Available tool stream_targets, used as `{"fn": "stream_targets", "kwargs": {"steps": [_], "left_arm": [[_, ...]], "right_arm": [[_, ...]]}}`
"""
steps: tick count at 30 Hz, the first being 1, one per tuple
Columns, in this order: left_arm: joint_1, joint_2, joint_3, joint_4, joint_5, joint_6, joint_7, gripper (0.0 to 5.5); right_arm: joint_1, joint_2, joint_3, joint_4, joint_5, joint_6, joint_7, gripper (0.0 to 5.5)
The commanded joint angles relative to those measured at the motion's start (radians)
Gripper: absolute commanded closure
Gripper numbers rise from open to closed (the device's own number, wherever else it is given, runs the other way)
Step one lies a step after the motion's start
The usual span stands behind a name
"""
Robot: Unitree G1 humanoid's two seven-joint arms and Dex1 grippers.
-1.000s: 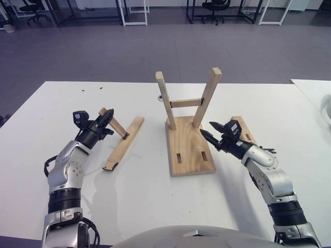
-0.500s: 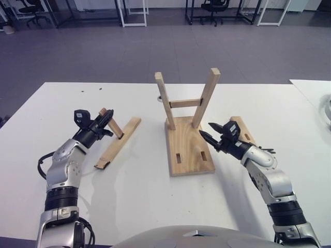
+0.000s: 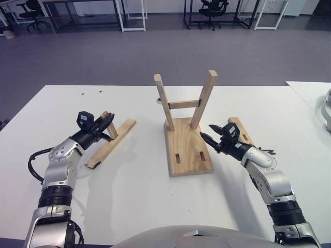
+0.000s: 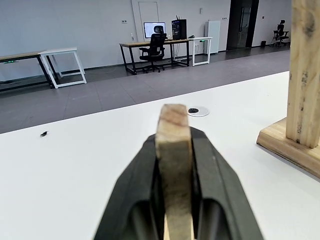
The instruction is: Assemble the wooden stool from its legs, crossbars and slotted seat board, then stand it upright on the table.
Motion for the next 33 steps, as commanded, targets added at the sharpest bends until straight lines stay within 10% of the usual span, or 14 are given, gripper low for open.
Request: {"fn": "stream_targets", "kwargs": {"steps": [1,25,33], "left_arm": [[0.046,-0.013,-0.024,0.011,0.018,0.097,-0.022,5.09],[0.172,0.17,-0.064,-0.11,0.197,0.34,-0.082,0.99],[0.197,0.166,-0.074,-0.106,0.191,0.292,-0.148,2.14]], "right_arm": [[-0.038,-0.005,0.008,0.021,-0.023,-0.018,0.011,2.85],[-0.015,0.034,0.031,0.045,-0.061,-0.037,0.006,2.85],[-0.03,0.028,0.01,0.043,-0.045,-0.004,0.009,2.85]]}}
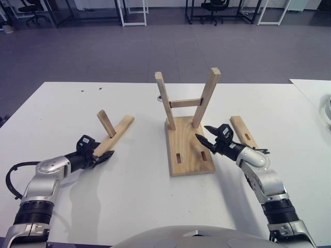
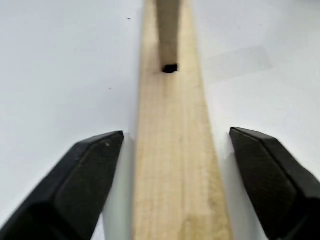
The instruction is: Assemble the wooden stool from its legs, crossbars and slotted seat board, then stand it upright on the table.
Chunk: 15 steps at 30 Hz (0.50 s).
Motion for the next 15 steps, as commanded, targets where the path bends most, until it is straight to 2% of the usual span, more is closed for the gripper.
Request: {"fn": "stream_targets", "kwargs": {"steps": [1,6,9,12,15], "left_arm": [[0.026,0.007,-0.021,0.015,0.022,-0.004,-0.03,2.31],[0.016,-0.002,-0.029,0.071,0.051,-0.056,-0.017,3.28],[0.007,-0.014,-0.01,0.073,0.014,-0.068,-0.027,3.48],[0.049,-0.032,0.084,-0.096,-0.208,-0.03,-0.178,3.48],[0.208,0.028,0.115,-0.367,-0.347,0.067,-0.303,3.48]], "right_arm": [[-0.019,-0.012,-0.019,0.005,0.008,0.034,-0.002,2.85],[-0.024,-0.016,-0.023,0.012,-0.004,0.039,-0.002,2.85],[-0.031,-0.014,-0.031,0.018,0.005,0.058,-0.005,2.85],[-0.046,0.015,-0.099,-0.053,0.163,0.199,0.013,2.85],[-0.07,0.073,-0.215,-0.183,0.475,0.419,-0.018,2.85]]}}
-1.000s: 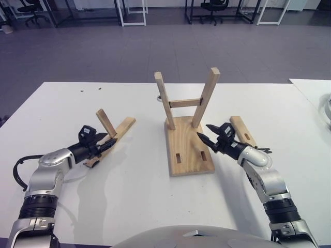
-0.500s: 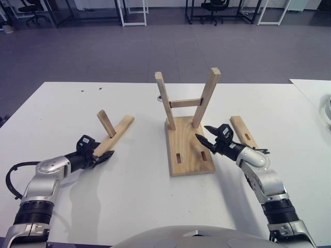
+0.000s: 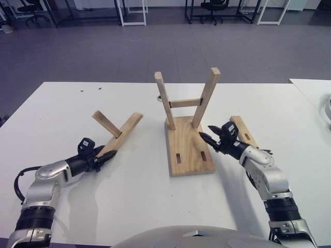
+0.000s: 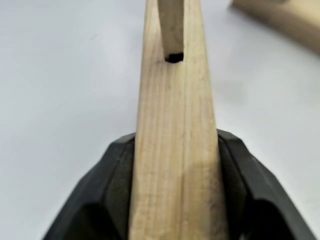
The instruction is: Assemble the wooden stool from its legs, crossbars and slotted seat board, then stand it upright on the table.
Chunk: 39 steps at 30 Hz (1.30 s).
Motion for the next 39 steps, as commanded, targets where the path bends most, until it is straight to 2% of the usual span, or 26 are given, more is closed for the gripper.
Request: {"fn": "stream_targets", "kwargs": {"steps": [1,3,6,11,19,27,35,39], "left_arm": [[0.168,0.079,0.042,-0.308,-0.128,0.103,-0.109,3.48],[0.178,0.072,0.041,-0.433,-0.153,0.137,-0.076,3.48],[0.118,0.044,-0.027,-0.532,-0.093,0.156,0.018,3.48],[0.063,-0.032,-0.11,-0.577,-0.034,0.152,0.149,3.48],[0.045,-0.058,-0.162,-0.593,-0.005,0.135,0.182,3.48],[-0.023,-0.089,-0.272,-0.571,0.117,0.102,0.228,3.48],[-0.044,-0.089,-0.311,-0.588,0.178,0.095,0.252,3.48],[-0.038,-0.083,-0.344,-0.586,0.214,0.076,0.243,3.48]], "right_arm": [[-0.041,0.083,-0.132,-0.152,0.351,0.244,-0.069,2.85],[-0.029,0.161,-0.171,-0.234,0.557,0.338,-0.185,2.85],[0.013,0.264,-0.164,-0.324,0.807,0.398,-0.369,2.85],[0.034,0.282,-0.161,-0.342,0.998,0.398,-0.559,2.85],[0.008,0.272,-0.147,-0.291,0.991,0.337,-0.639,2.85],[-0.019,0.27,-0.09,-0.264,0.95,0.324,-0.656,2.85],[-0.02,0.276,-0.09,-0.221,0.864,0.288,-0.688,4.25],[-0.017,0.282,-0.104,-0.227,0.846,0.263,-0.686,4.3]]}}
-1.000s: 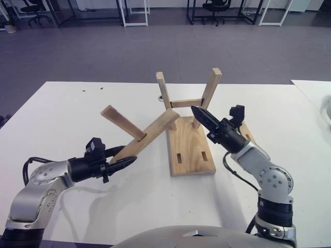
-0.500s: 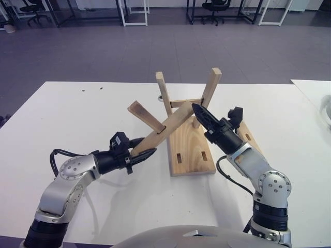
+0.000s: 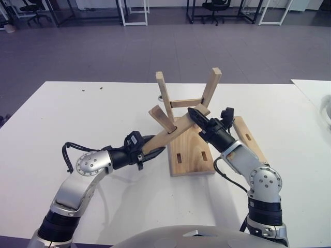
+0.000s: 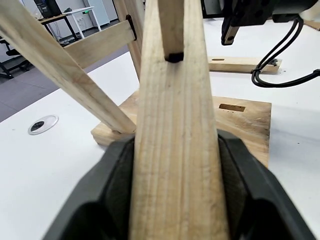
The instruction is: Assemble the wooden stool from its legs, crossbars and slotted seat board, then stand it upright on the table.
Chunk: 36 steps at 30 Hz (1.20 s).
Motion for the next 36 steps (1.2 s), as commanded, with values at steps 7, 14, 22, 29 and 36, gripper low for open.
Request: {"fn": "stream_targets", "kwargs": {"steps": [7,14,22,29,36], "left_arm": [[0.014,-0.013,-0.09,-0.024,0.057,-0.043,0.005,2.2],[0.065,-0.036,-0.074,-0.017,0.073,-0.068,0.054,0.98],[0.067,-0.064,-0.094,0.035,0.141,-0.107,0.105,0.1],[0.073,-0.069,-0.094,0.049,0.162,-0.117,0.119,0.1],[0.068,-0.072,-0.085,0.059,0.188,-0.121,0.129,0.1]], "right_arm": [[0.113,-0.055,-0.136,-0.119,-0.057,-0.105,-0.008,4.46],[0.308,-0.267,-0.391,-0.205,0.089,-0.095,0.03,4.46],[0.305,-0.333,-0.365,-0.188,0.028,-0.11,0.04,4.46],[0.315,-0.358,-0.359,-0.185,0.081,-0.111,0.023,4.47],[0.231,-0.477,-0.301,-0.204,-0.167,-0.102,-0.053,4.45]]}}
